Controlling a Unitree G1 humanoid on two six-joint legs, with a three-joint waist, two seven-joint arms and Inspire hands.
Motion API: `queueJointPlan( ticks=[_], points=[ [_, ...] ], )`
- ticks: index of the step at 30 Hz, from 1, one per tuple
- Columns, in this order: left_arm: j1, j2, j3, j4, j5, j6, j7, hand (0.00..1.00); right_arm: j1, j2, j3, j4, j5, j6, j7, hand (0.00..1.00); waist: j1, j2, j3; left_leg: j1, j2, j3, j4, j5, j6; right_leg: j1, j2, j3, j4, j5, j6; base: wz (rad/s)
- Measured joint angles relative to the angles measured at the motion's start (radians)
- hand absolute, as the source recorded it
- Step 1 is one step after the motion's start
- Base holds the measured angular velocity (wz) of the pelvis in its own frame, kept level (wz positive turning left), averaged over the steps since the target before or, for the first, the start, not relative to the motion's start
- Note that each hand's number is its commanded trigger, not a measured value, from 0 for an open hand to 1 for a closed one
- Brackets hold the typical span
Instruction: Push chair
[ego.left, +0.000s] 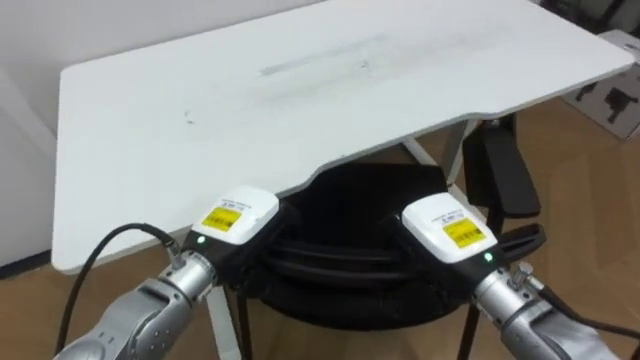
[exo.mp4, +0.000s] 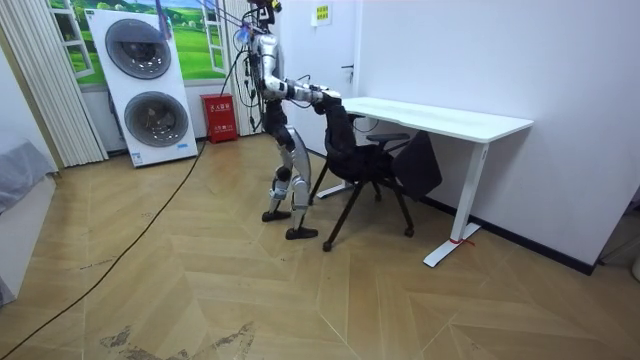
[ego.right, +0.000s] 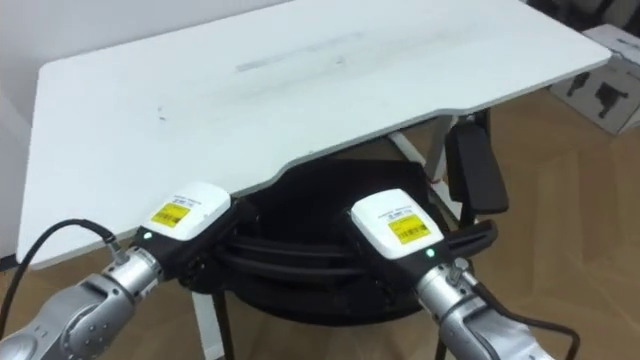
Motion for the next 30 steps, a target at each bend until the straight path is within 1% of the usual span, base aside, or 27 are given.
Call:
queueJointPlan(
  ticks=[1,3,4,5,7,8,10,11,13,14,15,17,19,21,23,24,25,26,27,28,29,30],
  points=[
    [0.0,0.0,0.0,-0.008,0.004,0.0,-0.007,1.0,0.0,0.0,-0.003,0.0,0.0,-0.002,0.001,1.0,0.008,-0.002,0.001,0.002,0.011,-0.005,-0.003,0.0,-0.01,0.002,0.009,-0.01,0.0,-0.008,-0.007,0.08],
    [0.0,0.006,0.002,-0.016,0.003,0.001,-0.013,1.0,-0.001,-0.002,-0.003,0.0,0.0,-0.006,0.003,1.0,0.008,-0.007,0.0037,0.002,0.019,-0.031,-0.004,0.002,-0.026,0.009,0.012,-0.035,0.007,-0.025,-0.016,0.28],
    [0.0,0.008,0.011,-0.02,0.003,0.0,-0.018,1.0,-0.008,-0.001,-0.003,0.0,0.0,-0.01,0.014,1.0,0.009,-0.015,0.0064,0.001,0.029,-0.033,-0.003,0.002,-0.036,0.009,0.008,-0.051,0.021,-0.038,-0.025,0.34],
    [0.0,0.01,0.014,-0.022,0.003,0.0,-0.022,1.0,-0.011,0.002,-0.002,0.0,0.0,-0.011,0.021,1.0,0.008,-0.018,0.0061,0.0,0.033,-0.033,-0.003,0.004,-0.04,0.009,0.008,-0.059,0.025,-0.045,-0.029,0.36],
    [-0.012,0.013,0.019,-0.023,0.005,0.0,-0.033,1.0,-0.014,0.015,-0.003,0.0,-0.002,-0.01,0.028,1.0,-0.003,-0.035,0.0053,-0.018,0.055,-0.027,0.009,0.009,-0.059,0.008,0.004,-0.103,0.04,-0.064,-0.046,0.48],
    [-0.014,0.013,0.021,-0.023,0.006,-0.001,-0.035,1.0,-0.014,0.017,-0.005,0.0,-0.002,-0.01,0.028,1.0,-0.008,-0.036,0.0039,-0.027,0.063,-0.018,0.018,0.011,-0.062,0.009,0.004,-0.116,0.039,-0.066,-0.049,0.62],
    [-0.033,0.013,0.018,-0.023,0.006,0.0,-0.048,1.0,-0.015,0.019,-0.01,0.0,-0.002,-0.01,0.026,1.0,-0.023,-0.042,0.0032,-0.053,0.082,0.011,0.037,0.021,-0.077,0.011,0.001,-0.157,0.038,-0.073,-0.059,0.52],
    [-0.034,0.011,0.018,-0.023,0.007,0.001,-0.05,1.0,-0.015,0.018,-0.011,0.0,-0.002,-0.01,0.026,1.0,-0.024,-0.043,0.0032,-0.055,0.082,0.011,0.036,0.024,-0.079,0.013,0.0,-0.165,0.037,-0.074,-0.061,0.37],
    [-0.036,0.0,0.019,-0.023,0.02,0.002,-0.052,1.0,-0.015,0.014,-0.021,0.0,-0.016,-0.016,0.027,1.0,-0.051,-0.048,0.0039,-0.055,0.079,0.022,0.008,0.044,-0.081,0.024,-0.025,-0.216,0.032,-0.079,-0.065,0.46],
    [-0.037,-0.002,0.018,-0.023,0.026,0.002,-0.052,1.0,-0.015,0.014,-0.021,0.0,-0.021,-0.018,0.027,1.0,-0.054,-0.05,0.0028,-0.052,0.078,0.029,-0.003,0.052,-0.081,0.025,-0.027,-0.217,0.028,-0.079,-0.065,0.34],
    [-0.037,-0.009,0.016,-0.022,0.033,0.008,-0.052,1.0,-0.015,0.014,-0.021,0.0,-0.03,-0.02,0.027,1.0,-0.054,-0.051,0.002,-0.044,0.079,0.045,-0.022,0.067,-0.08,0.034,-0.027,-0.221,0.009,-0.071,-0.064,0.2],
    [-0.034,-0.017,0.013,-0.019,0.037,0.012,-0.052,1.0,-0.014,0.012,-0.022,0.0,-0.039,-0.019,0.029,1.0,-0.068,-0.051,0.0017,-0.033,0.08,0.066,-0.05,0.082,-0.077,0.052,-0.032,-0.238,-0.015,-0.063,-0.061,0.22],
    [-0.033,-0.022,0.007,-0.016,0.037,0.015,-0.052,1.0,-0.013,0.008,-0.021,0.0,-0.041,-0.018,0.035,1.0,-0.075,-0.05,0.0011,-0.017,0.078,0.09,-0.087,0.104,-0.072,0.07,-0.032,-0.24,-0.049,-0.05,-0.053,0.17],
    [-0.033,-0.022,0.007,-0.016,0.037,0.015,-0.053,1.0,-0.011,0.007,-0.022,-0.001,-0.041,-0.018,0.035,1.0,-0.071,-0.046,-0.0016,-0.015,0.077,0.093,-0.103,0.11,-0.07,0.072,-0.028,-0.237,-0.066,-0.041,-0.05,0.03],
    [-0.031,-0.025,0.007,-0.015,0.038,0.017,-0.053,1.0,-0.011,0.011,-0.022,-0.003,-0.041,-0.018,0.039,1.0,-0.066,-0.04,-0.0059,-0.015,0.076,0.093,-0.117,0.118,-0.069,0.075,-0.022,-0.232,-0.084,-0.029,-0.049,0.0],
    [-0.026,-0.027,0.007,-0.013,0.038,0.022,-0.053,1.0,-0.011,0.01,-0.022,-0.005,-0.041,-0.019,0.044,1.0,-0.064,-0.034,-0.0102,-0.011,0.075,0.093,-0.128,0.123,-0.068,0.079,-0.017,-0.232,-0.095,-0.021,-0.052,0.0],
    [-0.022,-0.027,0.007,-0.01,0.038,0.025,-0.053,1.0,-0.01,0.013,-0.021,-0.005,-0.041,-0.019,0.048,0.9,-0.061,-0.03,-0.0125,0.002,0.071,0.093,-0.149,0.132,-0.068,0.086,-0.017,-0.231,-0.104,-0.016,-0.053,0.0],
    [-0.02,-0.027,0.007,-0.01,0.038,0.027,-0.053,0.71,-0.009,0.015,-0.021,-0.005,-0.041,-0.02,0.049,0.75,-0.059,-0.029,-0.0135,0.007,0.069,0.094,-0.159,0.136,-0.068,0.086,-0.017,-0.23,-0.104,-0.015,-0.054,0.0],
    [-0.019,-0.028,0.007,-0.01,0.038,0.031,-0.053,0.54,-0.009,0.019,-0.021,-0.007,-0.041,-0.019,0.05,0.65,-0.05,-0.028,-0.0137,0.017,0.064,0.098,-0.178,0.144,-0.068,0.086,-0.019,-0.226,-0.105,-0.014,-0.054,-0.04],
    [-0.019,-0.028,0.007,-0.01,0.038,0.033,-0.053,0.0,-0.009,0.02,-0.021,-0.011,-0.041,-0.017,0.055,0.4,-0.043,-0.027,-0.0141,0.021,0.063,0.1,-0.188,0.148,-0.068,0.085,-0.019,-0.225,-0.106,-0.014,-0.053,-0.03],
    [-0.019,-0.028,0.007,-0.01,0.038,0.034,-0.053,0.0,-0.009,0.021,-0.021,-0.013,-0.041,-0.017,0.056,0.23,-0.041,-0.027,-0.0142,0.022,0.063,0.1,-0.192,0.149,-0.068,0.085,-0.019,-0.225,-0.107,-0.014,-0.053,0.0],
    [-0.019,-0.028,0.008,-0.011,0.037,0.036,-0.053,0.0,-0.009,0.024,-0.021,-0.017,-0.041,-0.012,0.06,0.03,-0.036,-0.026,-0.015,0.022,0.063,0.1,-0.195,0.151,-0.069,0.085,-0.019,-0.226,-0.108,-0.013,-0.055,0.0]
  ],
)
